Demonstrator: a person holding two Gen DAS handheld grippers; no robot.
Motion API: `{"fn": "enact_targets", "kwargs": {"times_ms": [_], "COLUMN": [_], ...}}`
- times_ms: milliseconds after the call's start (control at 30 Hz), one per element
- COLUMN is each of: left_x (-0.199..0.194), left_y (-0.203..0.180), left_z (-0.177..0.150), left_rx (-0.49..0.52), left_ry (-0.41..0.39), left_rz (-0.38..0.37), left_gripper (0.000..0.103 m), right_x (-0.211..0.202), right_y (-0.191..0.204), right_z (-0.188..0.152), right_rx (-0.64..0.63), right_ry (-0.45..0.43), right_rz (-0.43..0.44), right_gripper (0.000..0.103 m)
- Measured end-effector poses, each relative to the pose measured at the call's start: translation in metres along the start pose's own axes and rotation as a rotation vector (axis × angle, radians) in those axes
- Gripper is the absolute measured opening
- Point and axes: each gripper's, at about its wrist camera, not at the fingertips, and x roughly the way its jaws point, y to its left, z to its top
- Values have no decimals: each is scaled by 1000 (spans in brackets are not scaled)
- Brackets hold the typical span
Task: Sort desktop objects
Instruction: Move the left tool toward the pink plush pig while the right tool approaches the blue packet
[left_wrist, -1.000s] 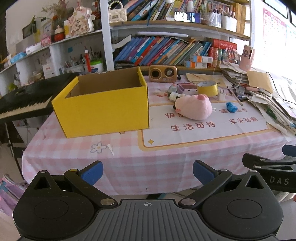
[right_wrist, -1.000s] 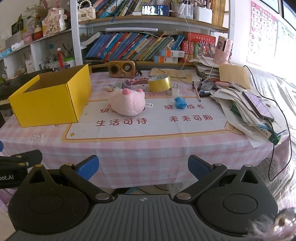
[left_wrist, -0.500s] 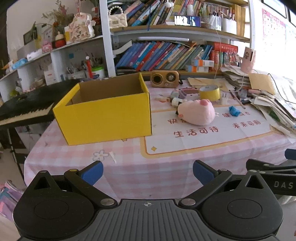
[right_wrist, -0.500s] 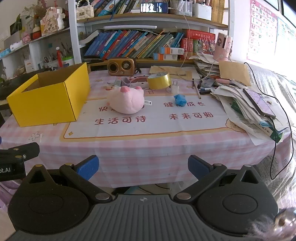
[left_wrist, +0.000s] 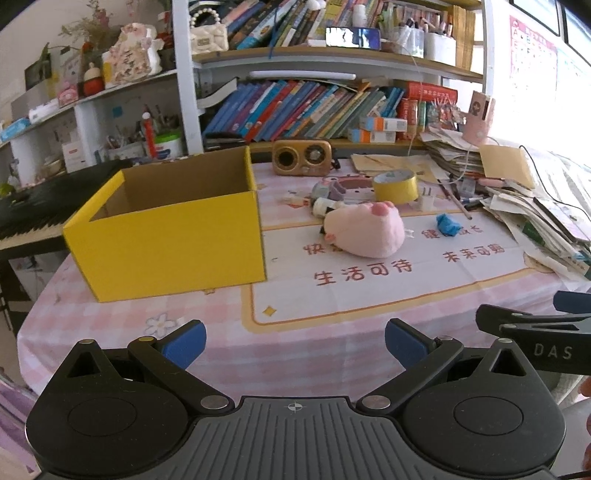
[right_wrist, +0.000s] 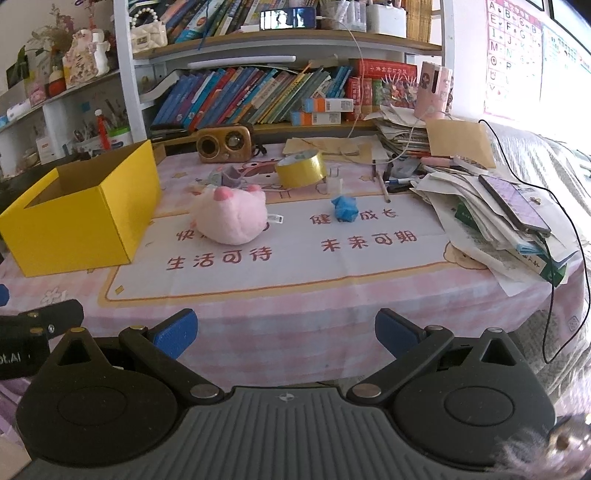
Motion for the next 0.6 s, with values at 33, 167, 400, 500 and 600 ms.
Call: {"fn": "enact_targets", "kwargs": {"times_ms": [33,167,400,500,600], "left_x": [2,17,44,55,65], "left_y": [-2,-13,-36,-46,-53], "left_z": [1,8,21,28,34], "left_rx": [0,0,-12,-18,-35], "left_ry": [1,18,53,57,69], "left_rz": [-2,-14,-47,-43,-32], "left_gripper": [103,103,103,103,103], "right_x": [3,14,40,53,65], "right_y": [-2,-11,-38,-49,-60], "right_z": [2,8,24,32,39], "right_rx": [-2,-19,-20,-28,-30], "right_ry": [2,20,50,62,71], "right_rz": [1,1,-13,-31,-21], "right_gripper": [103,103,103,103,103]}}
